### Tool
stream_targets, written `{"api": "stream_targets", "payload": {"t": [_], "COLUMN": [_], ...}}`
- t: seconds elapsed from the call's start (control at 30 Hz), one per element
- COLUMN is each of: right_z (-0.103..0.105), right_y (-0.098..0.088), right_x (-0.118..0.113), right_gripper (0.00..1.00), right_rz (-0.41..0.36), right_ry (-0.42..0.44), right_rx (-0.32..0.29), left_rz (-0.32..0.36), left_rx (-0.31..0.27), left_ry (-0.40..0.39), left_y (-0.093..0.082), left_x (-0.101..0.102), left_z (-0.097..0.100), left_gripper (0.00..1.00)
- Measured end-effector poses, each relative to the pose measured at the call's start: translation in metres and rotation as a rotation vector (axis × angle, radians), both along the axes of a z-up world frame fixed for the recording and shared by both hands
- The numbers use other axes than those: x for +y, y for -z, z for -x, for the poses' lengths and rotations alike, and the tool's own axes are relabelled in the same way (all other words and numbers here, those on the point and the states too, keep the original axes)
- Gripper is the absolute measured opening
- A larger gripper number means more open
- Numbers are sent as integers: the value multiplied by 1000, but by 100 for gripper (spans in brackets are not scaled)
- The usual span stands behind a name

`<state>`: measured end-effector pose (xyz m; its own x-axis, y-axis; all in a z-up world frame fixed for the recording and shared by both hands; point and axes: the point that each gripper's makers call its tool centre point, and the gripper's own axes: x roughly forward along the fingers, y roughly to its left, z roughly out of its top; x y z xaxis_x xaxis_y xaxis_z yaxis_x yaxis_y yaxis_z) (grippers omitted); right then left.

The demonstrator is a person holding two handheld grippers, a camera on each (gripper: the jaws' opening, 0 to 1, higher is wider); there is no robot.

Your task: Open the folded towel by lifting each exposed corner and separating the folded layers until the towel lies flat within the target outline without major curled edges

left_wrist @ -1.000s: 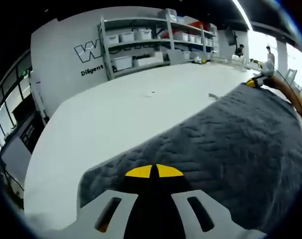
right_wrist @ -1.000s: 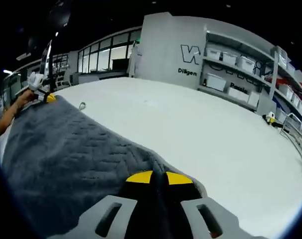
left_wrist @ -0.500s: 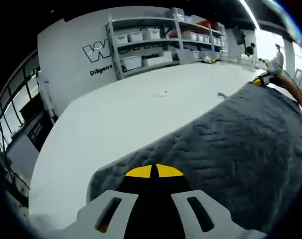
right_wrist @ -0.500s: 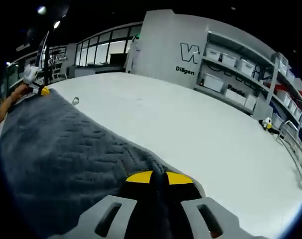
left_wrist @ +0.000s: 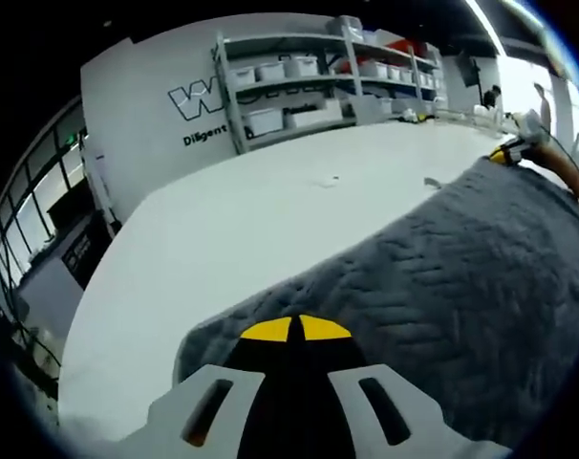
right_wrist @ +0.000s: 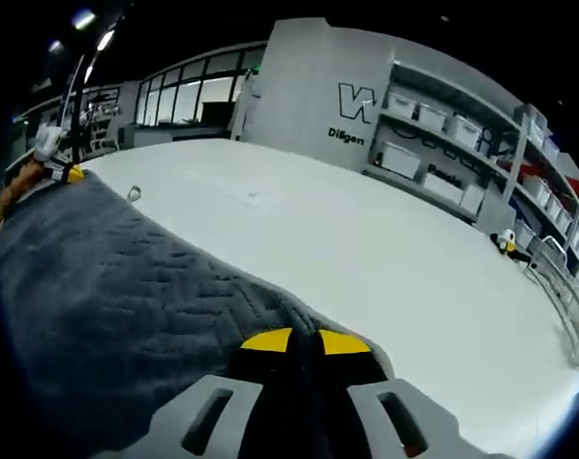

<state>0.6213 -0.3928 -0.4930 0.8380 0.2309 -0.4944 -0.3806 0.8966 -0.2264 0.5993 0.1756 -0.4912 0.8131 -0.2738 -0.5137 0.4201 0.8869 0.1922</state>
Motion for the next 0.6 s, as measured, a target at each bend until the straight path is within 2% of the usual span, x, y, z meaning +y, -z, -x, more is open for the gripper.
{"api": "stream_targets", "payload": {"t": [0.13, 0.27, 0.47, 0.6], "right_z": [-4, -7, -7, -6], "right_y": [0, 0, 0, 0], "right_x": [2, 2, 2, 4], "right_gripper": [3, 3, 3, 4], "right_rz": [24, 38, 43, 51], "right_ry": [-7, -6, -2, -9], "right_rx": [-7, -14, -22, -25], "left_rz": [11, -25, -13, -44], "left_rx": [-5, -16, -22, -29], "left_ry": [-11, -19, -36, -38], "left_y": [0, 0, 0, -1], "left_x": [2, 7, 10, 10], "left_z": [-6, -10, -11, -13], "left_gripper": [1, 1, 1, 1]}}
